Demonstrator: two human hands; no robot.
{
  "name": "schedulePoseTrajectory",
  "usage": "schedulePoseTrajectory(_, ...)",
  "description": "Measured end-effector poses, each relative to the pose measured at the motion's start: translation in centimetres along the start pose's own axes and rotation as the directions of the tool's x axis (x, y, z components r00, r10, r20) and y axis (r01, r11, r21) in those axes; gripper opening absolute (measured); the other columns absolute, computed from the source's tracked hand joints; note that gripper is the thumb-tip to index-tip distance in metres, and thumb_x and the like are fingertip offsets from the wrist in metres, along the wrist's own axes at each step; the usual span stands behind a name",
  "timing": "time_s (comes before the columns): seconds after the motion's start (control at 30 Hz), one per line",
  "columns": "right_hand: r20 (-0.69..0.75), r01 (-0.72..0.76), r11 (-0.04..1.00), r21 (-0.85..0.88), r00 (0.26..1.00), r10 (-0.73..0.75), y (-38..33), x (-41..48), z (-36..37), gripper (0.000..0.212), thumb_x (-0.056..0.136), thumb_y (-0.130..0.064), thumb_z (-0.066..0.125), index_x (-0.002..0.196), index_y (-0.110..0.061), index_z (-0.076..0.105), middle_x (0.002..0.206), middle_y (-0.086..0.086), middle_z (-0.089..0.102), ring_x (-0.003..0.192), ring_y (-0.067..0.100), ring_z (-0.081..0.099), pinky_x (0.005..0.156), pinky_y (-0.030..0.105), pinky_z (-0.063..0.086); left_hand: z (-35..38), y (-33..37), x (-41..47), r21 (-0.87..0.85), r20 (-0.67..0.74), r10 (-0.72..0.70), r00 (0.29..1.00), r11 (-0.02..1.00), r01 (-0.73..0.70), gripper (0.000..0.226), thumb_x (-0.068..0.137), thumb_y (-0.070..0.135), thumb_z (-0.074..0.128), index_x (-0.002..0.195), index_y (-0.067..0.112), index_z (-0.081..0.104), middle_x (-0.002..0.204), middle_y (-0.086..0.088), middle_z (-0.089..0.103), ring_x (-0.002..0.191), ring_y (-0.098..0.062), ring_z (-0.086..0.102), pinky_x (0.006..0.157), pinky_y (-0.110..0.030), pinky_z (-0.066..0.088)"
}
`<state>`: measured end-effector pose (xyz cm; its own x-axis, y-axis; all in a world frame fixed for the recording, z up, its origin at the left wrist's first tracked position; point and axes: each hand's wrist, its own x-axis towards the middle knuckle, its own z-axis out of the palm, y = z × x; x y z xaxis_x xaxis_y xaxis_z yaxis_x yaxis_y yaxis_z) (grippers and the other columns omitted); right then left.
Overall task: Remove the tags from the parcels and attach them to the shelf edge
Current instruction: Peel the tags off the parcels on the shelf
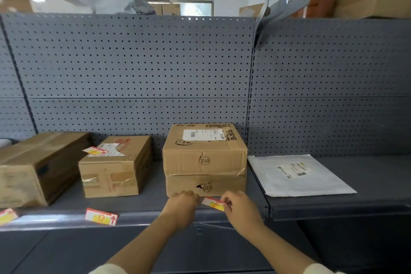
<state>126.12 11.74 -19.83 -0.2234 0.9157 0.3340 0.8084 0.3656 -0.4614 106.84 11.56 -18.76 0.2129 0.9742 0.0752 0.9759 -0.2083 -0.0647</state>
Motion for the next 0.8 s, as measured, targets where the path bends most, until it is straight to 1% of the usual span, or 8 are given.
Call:
schedulePoseTrajectory(0.07,0.018,-0.016,1.000,-0.008,1.000,0.017,0.1,0.4,0.3,0.007,0.091,-0.023,0.057,0.096,-0.025,0.062,0.097,-0.002,0.060,0.082,0.015,0.062,0.072,0.030,0.054,0.4,-0.1,0.3,-0.011,0.023,0.003,1.000,1.000,-0.002,0.032,0.095,0.014,0.045,0.125,0.018,0.054,0.128,-0.007,0.056,0.115,-0.027,0.055,0.094,-0.036,0.043)
schedulePoseTrajectory(0.17,0.013,-0.032,0.999,-0.009,0.999,0.032,0.2,1.1,0.6,0.006,0.090,-0.023,0.058,0.095,-0.025,0.062,0.096,-0.001,0.061,0.082,0.016,0.062,0.071,0.033,0.054,0.9,-0.1,0.5,-0.032,0.017,-0.003,1.000,0.999,0.003,0.032,0.095,0.013,0.046,0.125,0.018,0.054,0.129,-0.007,0.055,0.113,-0.028,0.056,0.094,-0.036,0.045)
schedulePoseTrajectory(0.23,0.008,-0.037,0.999,0.006,0.999,0.037,0.2,1.3,0.9,0.005,0.090,-0.022,0.058,0.093,-0.025,0.062,0.095,-0.001,0.061,0.081,0.016,0.062,0.070,0.035,0.054,1.2,-0.3,0.4,-0.012,-0.005,0.009,1.000,1.000,-0.009,0.035,0.094,0.011,0.047,0.127,0.019,0.053,0.128,-0.007,0.053,0.112,-0.029,0.056,0.092,-0.038,0.046)
schedulePoseTrajectory(0.33,0.001,-0.042,0.999,0.032,0.999,0.042,0.3,1.6,1.2,0.007,0.089,-0.019,0.058,0.091,-0.024,0.062,0.092,-0.001,0.062,0.079,0.016,0.061,0.069,0.038,0.054,1.7,-0.8,0.1,0.043,-0.025,0.038,0.999,0.998,-0.037,0.036,0.093,0.011,0.047,0.127,0.018,0.058,0.128,-0.007,0.051,0.112,-0.028,0.054,0.093,-0.039,0.044)
schedulePoseTrajectory(0.43,0.003,-0.051,0.998,0.041,0.999,0.050,0.4,1.7,1.4,0.007,0.089,-0.019,0.058,0.091,-0.024,0.062,0.091,-0.002,0.062,0.078,0.016,0.060,0.068,0.038,0.054,2.4,-1.5,-0.4,0.022,-0.012,0.038,0.999,0.999,-0.038,0.037,0.095,0.010,0.047,0.129,0.021,0.059,0.130,-0.006,0.053,0.116,-0.026,0.053,0.098,-0.037,0.043)
schedulePoseTrajectory(0.53,0.014,-0.060,0.997,0.048,0.998,0.060,0.3,1.7,1.8,0.007,0.090,-0.019,0.057,0.091,-0.024,0.062,0.089,-0.003,0.068,0.075,0.015,0.062,0.065,0.038,0.054,2.7,-1.6,-0.8,-0.021,-0.003,0.011,1.000,1.000,-0.011,0.037,0.094,0.011,0.050,0.128,0.020,0.058,0.132,-0.005,0.055,0.119,-0.025,0.054,0.101,-0.035,0.042)
schedulePoseTrajectory(0.7,0.020,-0.062,0.995,0.074,0.998,0.060,0.0,1.9,2.3,0.005,0.090,-0.020,0.059,0.093,-0.023,0.062,0.088,-0.004,0.070,0.076,0.014,0.065,0.065,0.040,0.056,2.4,-1.5,-0.9,-0.045,0.026,-0.001,1.000,0.999,0.002,0.035,0.092,0.010,0.050,0.125,0.017,0.057,0.130,-0.008,0.059,0.118,-0.027,0.055,0.099,-0.035,0.043)
schedulePoseTrajectory(0.8,0.014,-0.056,0.993,0.101,0.998,0.054,-0.2,2.0,2.5,0.005,0.089,-0.019,0.060,0.088,-0.024,0.062,0.084,-0.006,0.070,0.074,0.012,0.064,0.065,0.039,0.056,2.4,-1.5,-0.8,-0.027,0.045,-0.006,0.999,1.000,0.007,0.037,0.091,0.007,0.053,0.126,0.018,0.056,0.131,-0.008,0.058,0.119,-0.028,0.055,0.099,-0.035,0.044)
